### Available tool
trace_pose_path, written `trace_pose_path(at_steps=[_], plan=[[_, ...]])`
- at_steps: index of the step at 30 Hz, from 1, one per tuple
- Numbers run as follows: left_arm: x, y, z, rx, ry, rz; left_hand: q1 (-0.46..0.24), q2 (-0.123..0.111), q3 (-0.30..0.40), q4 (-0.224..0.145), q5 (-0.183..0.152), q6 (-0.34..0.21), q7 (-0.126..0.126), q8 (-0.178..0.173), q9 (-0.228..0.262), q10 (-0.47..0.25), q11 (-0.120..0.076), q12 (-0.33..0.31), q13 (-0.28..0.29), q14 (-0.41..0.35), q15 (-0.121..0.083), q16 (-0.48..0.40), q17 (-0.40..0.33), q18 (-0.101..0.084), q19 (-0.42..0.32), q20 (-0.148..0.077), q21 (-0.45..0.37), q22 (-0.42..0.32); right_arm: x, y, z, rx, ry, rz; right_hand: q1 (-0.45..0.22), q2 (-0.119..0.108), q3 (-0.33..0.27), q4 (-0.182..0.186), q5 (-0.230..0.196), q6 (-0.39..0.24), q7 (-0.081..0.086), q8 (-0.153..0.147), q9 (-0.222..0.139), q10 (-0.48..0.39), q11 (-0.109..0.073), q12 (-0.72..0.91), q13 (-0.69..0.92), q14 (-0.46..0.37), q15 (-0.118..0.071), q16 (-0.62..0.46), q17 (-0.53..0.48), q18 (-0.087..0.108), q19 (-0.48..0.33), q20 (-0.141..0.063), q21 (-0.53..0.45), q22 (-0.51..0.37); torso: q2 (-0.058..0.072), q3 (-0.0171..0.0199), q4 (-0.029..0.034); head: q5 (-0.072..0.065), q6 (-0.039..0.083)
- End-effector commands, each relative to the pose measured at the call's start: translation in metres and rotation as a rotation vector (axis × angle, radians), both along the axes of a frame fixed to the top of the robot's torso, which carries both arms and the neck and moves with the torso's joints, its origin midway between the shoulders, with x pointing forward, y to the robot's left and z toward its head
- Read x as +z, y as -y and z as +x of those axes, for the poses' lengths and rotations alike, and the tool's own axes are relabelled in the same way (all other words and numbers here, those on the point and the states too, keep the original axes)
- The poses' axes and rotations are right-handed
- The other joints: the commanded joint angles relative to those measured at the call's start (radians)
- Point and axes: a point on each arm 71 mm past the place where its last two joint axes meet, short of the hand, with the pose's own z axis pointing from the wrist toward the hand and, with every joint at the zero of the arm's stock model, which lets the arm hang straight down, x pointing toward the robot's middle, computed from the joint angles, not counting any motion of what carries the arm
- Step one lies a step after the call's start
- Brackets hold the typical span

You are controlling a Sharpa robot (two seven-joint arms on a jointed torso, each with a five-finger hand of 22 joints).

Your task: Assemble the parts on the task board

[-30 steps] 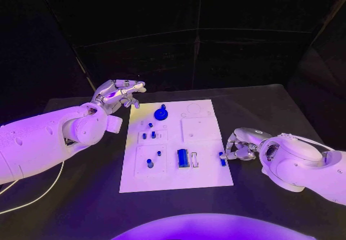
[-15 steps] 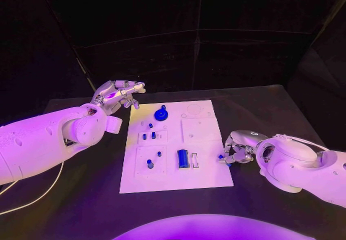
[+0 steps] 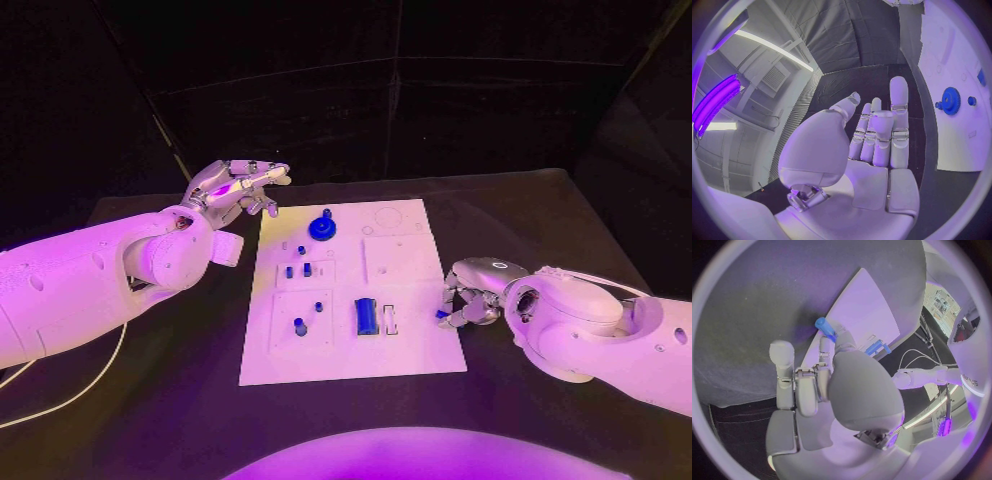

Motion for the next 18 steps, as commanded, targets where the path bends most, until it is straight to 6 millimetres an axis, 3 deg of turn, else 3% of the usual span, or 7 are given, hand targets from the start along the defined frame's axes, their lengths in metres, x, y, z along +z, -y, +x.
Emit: trace_pose_path(at_steps=[1, 7, 13, 18], plan=[[0.001, 0.001, 0.0, -0.01, 0.001, -0.008, 0.009, -0.001, -0.003, -0.001, 0.002, 0.0, -0.005, 0.005, 0.0, -0.003, -0.002, 0.004, -0.001, -0.007, 0.0, 0.003, -0.001, 0.014, 0.003, 0.004, -0.004, -0.001, 0.0, -0.001, 0.0, 0.055, 0.031, -0.087, 0.05, 0.025, 0.016, -0.022, 0.004, -0.01, 0.001, -0.009, 0.002, -0.01, -0.001, -0.011, 0.042, 0.08, -0.007, -0.007, 0.141, -0.014, -0.006, -0.002, -0.007, -0.003, 0.0, 0.0003, 0.0009, -0.004, 0.0], [0.001, 0.001, 0.0, -0.01, 0.001, -0.007, 0.009, -0.001, -0.003, -0.001, 0.002, 0.0, -0.005, 0.005, 0.0, -0.003, -0.002, 0.004, -0.001, -0.007, 0.0, 0.003, -0.001, 0.014, 0.003, 0.004, -0.004, -0.001, -0.001, -0.005, 0.0, 0.084, 0.043, -0.132, 0.095, 0.039, 0.063, -0.047, 0.008, -0.007, 0.006, -0.024, 0.0, -0.016, 0.002, -0.018, 0.039, 0.079, -0.004, -0.009, 0.139, -0.014, -0.007, 0.0, -0.008, -0.001, -0.001, 0.0003, 0.0007, -0.001, 0.0], [0.001, 0.001, 0.0, -0.01, 0.0, -0.007, 0.009, -0.001, -0.003, -0.001, 0.002, 0.0, -0.005, 0.005, 0.0, -0.003, -0.002, 0.004, -0.001, -0.007, 0.0, 0.003, -0.001, 0.014, 0.003, 0.004, -0.004, -0.001, 0.0, -0.007, 0.0, 0.045, 0.025, -0.07, 0.064, 0.045, 0.112, -0.021, 0.107, -0.002, 0.001, -0.037, 0.002, -0.011, -0.003, -0.012, 0.047, 0.083, -0.007, -0.004, 0.152, -0.016, 0.002, -0.002, 0.001, 0.016, -0.001, 0.0005, 0.0005, 0.0, 0.009], [0.001, 0.002, 0.001, -0.012, 0.0, -0.007, 0.009, -0.001, -0.003, -0.001, 0.002, 0.0, -0.005, 0.005, 0.0, -0.003, -0.002, 0.004, -0.001, -0.007, 0.0, 0.003, -0.001, 0.014, 0.003, 0.004, -0.004, -0.001, 0.001, -0.012, -0.001, 0.017, 0.014, -0.006, 0.036, 0.028, 0.162, 0.004, 0.163, -0.003, -0.002, -0.04, 0.013, -0.006, -0.006, -0.008, 0.052, 0.084, -0.009, 0.0, 0.159, -0.017, 0.006, -0.005, 0.006, 0.024, -0.001, 0.0002, 0.0016, 0.002, 0.014]])
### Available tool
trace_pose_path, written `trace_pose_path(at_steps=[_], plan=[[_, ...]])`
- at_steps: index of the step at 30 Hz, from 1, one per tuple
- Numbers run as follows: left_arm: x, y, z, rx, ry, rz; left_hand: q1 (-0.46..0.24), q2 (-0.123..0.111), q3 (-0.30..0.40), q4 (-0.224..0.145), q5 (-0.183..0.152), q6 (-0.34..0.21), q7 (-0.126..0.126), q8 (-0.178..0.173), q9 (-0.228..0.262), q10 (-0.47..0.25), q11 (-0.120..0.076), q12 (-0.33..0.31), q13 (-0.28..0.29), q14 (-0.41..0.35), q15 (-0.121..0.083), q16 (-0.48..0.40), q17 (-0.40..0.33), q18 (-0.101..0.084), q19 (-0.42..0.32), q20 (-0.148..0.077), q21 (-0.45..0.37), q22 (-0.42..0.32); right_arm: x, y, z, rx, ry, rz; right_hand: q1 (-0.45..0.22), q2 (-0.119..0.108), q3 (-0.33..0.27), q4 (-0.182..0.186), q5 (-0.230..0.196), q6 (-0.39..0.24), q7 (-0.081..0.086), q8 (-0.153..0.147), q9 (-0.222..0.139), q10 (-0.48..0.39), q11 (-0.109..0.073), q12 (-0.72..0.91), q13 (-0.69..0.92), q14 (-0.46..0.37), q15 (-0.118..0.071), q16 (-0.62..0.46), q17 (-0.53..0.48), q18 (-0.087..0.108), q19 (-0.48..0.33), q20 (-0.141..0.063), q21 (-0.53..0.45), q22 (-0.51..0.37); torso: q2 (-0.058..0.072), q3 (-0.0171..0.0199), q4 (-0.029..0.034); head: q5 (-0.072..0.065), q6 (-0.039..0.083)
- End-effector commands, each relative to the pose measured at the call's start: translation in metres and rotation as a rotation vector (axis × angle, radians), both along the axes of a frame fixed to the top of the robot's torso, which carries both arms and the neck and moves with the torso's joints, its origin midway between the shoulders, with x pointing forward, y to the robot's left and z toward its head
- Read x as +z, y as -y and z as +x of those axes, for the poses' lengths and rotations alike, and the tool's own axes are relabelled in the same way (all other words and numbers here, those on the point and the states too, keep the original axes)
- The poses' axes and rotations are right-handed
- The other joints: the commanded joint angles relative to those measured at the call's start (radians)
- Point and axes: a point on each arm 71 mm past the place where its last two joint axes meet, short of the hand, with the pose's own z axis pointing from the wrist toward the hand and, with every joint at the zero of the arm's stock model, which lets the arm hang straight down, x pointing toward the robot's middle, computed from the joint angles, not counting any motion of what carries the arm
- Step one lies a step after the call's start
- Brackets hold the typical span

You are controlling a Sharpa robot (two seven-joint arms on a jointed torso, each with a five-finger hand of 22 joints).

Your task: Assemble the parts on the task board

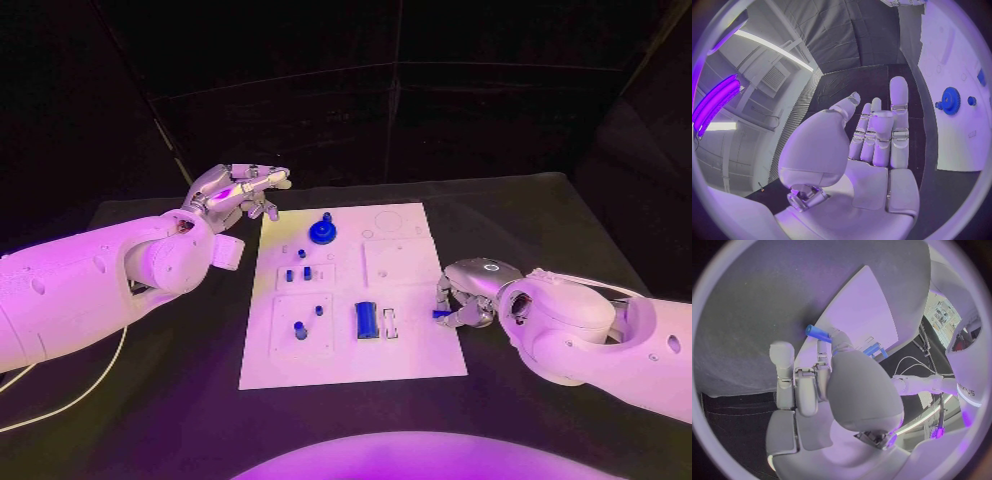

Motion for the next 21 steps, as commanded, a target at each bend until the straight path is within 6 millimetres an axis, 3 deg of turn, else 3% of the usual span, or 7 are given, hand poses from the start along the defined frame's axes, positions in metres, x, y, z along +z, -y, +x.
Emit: trace_pose_path(at_steps=[1, 11, 21], plan=[[0.001, 0.002, 0.0, -0.012, 0.001, -0.008, 0.009, -0.001, -0.003, -0.001, 0.002, 0.0, -0.005, 0.005, 0.0, -0.003, -0.002, 0.004, -0.001, -0.007, 0.0, 0.003, -0.001, 0.014, 0.003, 0.004, -0.004, -0.001, -0.002, -0.002, -0.001, -0.046, -0.026, 0.051, 0.003, 0.016, 0.026, 0.013, 0.021, 0.002, -0.008, 0.005, 0.014, 0.005, -0.007, 0.009, -0.008, 0.085, -0.01, 0.005, 0.16, -0.017, 0.007, -0.005, 0.006, 0.003, 0.0, -0.0003, 0.001, 0.002, 0.003], [0.0, 0.003, 0.0, -0.014, -0.002, -0.007, 0.01, 0.0, -0.003, -0.001, 0.002, -0.001, -0.005, 0.005, 0.0, -0.003, -0.001, 0.004, -0.001, -0.007, -0.001, 0.004, -0.002, 0.014, 0.003, 0.004, -0.004, -0.001, 0.004, -0.022, 0.001, -0.077, 0.015, 0.214, -0.05, -0.02, 0.091, 0.064, 0.036, 0.006, -0.012, 0.006, 0.033, 0.017, -0.01, 0.025, 0.007, 0.09, -0.012, 0.016, 0.183, -0.022, 0.022, -0.007, 0.023, 0.036, 0.002, -0.0017, 0.0001, 0.009, 0.009], [0.0, 0.002, -0.001, -0.015, -0.002, -0.007, 0.009, 0.0, -0.003, 0.0, 0.002, -0.001, -0.005, 0.005, 0.0, -0.003, -0.001, 0.005, -0.001, -0.007, 0.0, 0.003, -0.002, 0.014, 0.003, 0.004, -0.004, -0.001, 0.001, -0.032, 0.001, -0.161, -0.055, 0.354, -0.11, -0.043, 0.106, 0.109, 0.035, 0.013, -0.011, 0.008, 0.045, 0.024, -0.009, 0.031, 0.014, 0.091, -0.012, 0.02, 0.192, -0.023, 0.026, -0.008, 0.028, 0.044, 0.002, -0.0017, -0.0003, 0.014, 0.012]])
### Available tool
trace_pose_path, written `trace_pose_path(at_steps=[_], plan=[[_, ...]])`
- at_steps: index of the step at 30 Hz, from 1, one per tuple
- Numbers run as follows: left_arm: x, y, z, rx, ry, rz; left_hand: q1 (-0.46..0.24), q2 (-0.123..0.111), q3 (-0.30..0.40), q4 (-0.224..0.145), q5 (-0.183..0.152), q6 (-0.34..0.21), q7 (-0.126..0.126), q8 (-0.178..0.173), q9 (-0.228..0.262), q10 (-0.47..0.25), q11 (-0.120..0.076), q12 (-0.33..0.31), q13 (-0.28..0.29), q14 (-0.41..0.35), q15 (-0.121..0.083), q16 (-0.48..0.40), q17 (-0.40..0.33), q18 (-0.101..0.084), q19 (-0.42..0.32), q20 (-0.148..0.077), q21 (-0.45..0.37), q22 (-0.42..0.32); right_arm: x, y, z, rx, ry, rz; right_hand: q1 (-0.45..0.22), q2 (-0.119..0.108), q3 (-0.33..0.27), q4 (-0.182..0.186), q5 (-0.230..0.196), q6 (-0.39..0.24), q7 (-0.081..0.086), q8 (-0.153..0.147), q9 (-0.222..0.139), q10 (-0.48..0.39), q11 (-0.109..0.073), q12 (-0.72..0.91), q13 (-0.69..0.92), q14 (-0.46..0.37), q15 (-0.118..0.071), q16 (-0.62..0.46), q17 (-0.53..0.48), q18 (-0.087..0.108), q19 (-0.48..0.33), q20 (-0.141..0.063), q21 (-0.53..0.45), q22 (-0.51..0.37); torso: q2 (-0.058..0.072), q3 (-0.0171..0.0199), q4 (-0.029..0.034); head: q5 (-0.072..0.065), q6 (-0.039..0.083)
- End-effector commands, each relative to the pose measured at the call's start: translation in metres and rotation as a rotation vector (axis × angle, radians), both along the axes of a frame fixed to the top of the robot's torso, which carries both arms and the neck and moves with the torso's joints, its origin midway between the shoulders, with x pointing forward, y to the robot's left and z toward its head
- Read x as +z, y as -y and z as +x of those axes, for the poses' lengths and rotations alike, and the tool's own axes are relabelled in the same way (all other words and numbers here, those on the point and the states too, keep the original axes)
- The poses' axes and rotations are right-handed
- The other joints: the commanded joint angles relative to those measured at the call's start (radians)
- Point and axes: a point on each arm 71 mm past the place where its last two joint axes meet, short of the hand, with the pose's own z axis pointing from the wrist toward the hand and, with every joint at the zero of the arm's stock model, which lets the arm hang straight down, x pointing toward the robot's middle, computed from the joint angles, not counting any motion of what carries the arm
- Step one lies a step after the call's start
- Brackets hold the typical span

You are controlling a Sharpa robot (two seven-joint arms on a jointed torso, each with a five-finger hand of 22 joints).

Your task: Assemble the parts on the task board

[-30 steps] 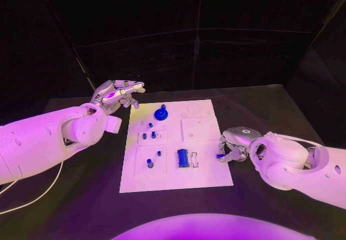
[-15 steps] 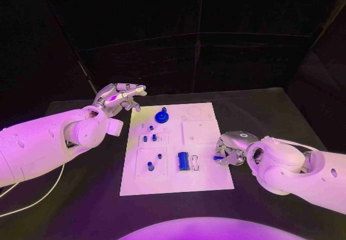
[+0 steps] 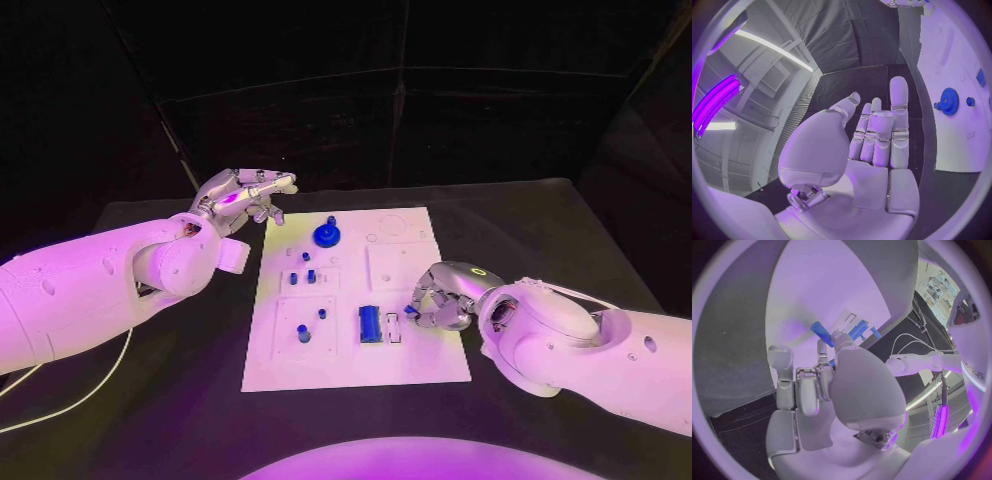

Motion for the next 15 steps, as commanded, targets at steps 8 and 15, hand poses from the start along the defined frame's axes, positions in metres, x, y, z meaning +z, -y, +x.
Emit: trace_pose_path(at_steps=[8, 15], plan=[[0.002, 0.001, -0.001, -0.012, 0.002, -0.009, 0.009, 0.0, -0.003, 0.0, 0.002, -0.001, -0.005, 0.005, 0.0, -0.003, -0.001, 0.005, -0.001, -0.007, 0.0, 0.003, -0.001, 0.014, 0.003, 0.004, -0.004, -0.001, -0.009, -0.008, 0.001, -0.099, -0.154, 0.144, -0.077, -0.002, -0.026, 0.03, 0.061, 0.026, -0.011, 0.005, 0.054, 0.014, 0.005, 0.013, 0.095, 0.093, -0.001, 0.008, 0.2, -0.008, 0.011, 0.003, 0.009, 0.008, 0.001, 0.0004, -0.0011, 0.002, -0.006], [0.002, 0.001, -0.001, -0.015, 0.001, -0.01, 0.009, 0.0, -0.003, 0.0, 0.002, -0.001, -0.005, 0.005, 0.0, -0.003, -0.001, 0.005, -0.001, -0.007, 0.0, 0.003, -0.001, 0.014, 0.003, 0.004, -0.004, -0.001, -0.014, -0.014, 0.002, -0.08, -0.212, 0.123, -0.09, 0.001, -0.032, 0.03, 0.056, 0.033, -0.014, 0.008, 0.059, 0.016, 0.003, 0.013, 0.095, 0.093, -0.003, 0.008, 0.201, -0.008, 0.012, 0.001, 0.01, 0.01, 0.0, 0.0002, -0.0014, 0.002, -0.009]])
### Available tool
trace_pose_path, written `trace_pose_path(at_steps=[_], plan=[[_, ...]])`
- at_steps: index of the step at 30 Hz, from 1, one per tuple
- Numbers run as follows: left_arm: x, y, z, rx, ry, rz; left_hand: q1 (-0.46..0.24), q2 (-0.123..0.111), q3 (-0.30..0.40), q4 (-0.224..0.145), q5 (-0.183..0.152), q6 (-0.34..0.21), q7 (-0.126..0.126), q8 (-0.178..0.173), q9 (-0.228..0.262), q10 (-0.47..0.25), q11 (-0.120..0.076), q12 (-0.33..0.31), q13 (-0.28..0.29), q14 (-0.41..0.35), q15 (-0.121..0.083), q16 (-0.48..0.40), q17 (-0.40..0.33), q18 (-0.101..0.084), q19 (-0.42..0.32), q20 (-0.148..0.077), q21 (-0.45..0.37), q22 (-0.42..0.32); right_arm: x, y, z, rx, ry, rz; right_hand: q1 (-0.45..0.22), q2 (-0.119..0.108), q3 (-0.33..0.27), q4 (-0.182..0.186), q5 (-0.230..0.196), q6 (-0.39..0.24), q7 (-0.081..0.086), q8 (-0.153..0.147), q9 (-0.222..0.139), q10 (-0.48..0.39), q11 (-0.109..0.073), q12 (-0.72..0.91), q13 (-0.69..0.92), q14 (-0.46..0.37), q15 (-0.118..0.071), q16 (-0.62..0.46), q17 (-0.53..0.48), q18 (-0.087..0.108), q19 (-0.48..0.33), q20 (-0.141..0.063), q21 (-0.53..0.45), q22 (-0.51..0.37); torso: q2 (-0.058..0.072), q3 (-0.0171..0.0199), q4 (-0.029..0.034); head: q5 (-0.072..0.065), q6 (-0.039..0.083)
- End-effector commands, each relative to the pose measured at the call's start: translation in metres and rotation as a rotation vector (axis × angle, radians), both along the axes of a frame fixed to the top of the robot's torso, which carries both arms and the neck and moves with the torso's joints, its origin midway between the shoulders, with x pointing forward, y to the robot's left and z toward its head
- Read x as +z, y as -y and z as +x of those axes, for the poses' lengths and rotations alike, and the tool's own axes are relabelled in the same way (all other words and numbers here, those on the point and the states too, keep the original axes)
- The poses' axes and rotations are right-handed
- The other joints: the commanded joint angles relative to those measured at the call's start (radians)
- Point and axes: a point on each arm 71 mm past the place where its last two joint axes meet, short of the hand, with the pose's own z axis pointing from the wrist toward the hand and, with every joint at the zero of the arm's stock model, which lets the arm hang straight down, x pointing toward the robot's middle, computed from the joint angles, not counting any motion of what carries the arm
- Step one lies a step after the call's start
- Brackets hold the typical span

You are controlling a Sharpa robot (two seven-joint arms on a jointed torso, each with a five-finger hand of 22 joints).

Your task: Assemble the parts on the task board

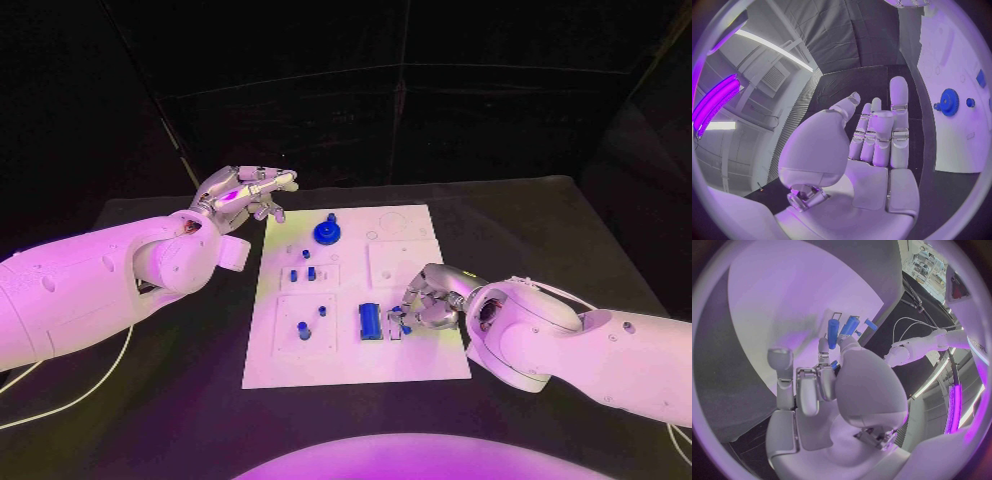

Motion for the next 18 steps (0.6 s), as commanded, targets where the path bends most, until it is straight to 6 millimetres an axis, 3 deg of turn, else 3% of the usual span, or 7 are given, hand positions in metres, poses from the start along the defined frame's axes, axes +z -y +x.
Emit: trace_pose_path(at_steps=[1, 18], plan=[[0.0015, 0.0011, -0.0004, -0.013, 0.001, -0.009, 0.009, 0.0, -0.003, 0.0, 0.002, -0.001, -0.005, 0.005, 0.0, -0.003, -0.001, 0.005, -0.001, -0.007, 0.0, 0.003, -0.001, 0.014, 0.003, 0.004, -0.004, -0.001, -0.0044, -0.0011, -0.001, -0.001, -0.068, -0.001, -0.013, 0.003, -0.007, -0.001, -0.001, 0.009, 0.0, 0.004, 0.003, 0.02, -0.002, 0.005, 0.095, 0.093, -0.004, 0.004, 0.201, -0.008, 0.005, 0.001, 0.006, 0.001, -0.001, 0.0004, -0.0006, 0.002, -0.003], [0.0017, 0.001, -0.0008, -0.015, 0.0, -0.01, 0.009, 0.0, -0.004, 0.0, 0.002, -0.002, -0.005, 0.005, 0.0, -0.004, -0.001, 0.005, -0.002, -0.008, 0.0, 0.003, -0.002, 0.013, 0.003, 0.004, -0.004, -0.002, -0.0061, -0.0088, 0.0027, -0.004, -0.058, 0.002, -0.021, 0.005, -0.012, -0.002, -0.013, 0.01, -0.002, 0.006, 0.008, 0.019, -0.003, 0.003, 0.094, 0.093, -0.005, 0.003, 0.2, -0.008, 0.005, 0.0, 0.006, 0.0, -0.001, 0.0006, -0.0007, 0.006, -0.007]])
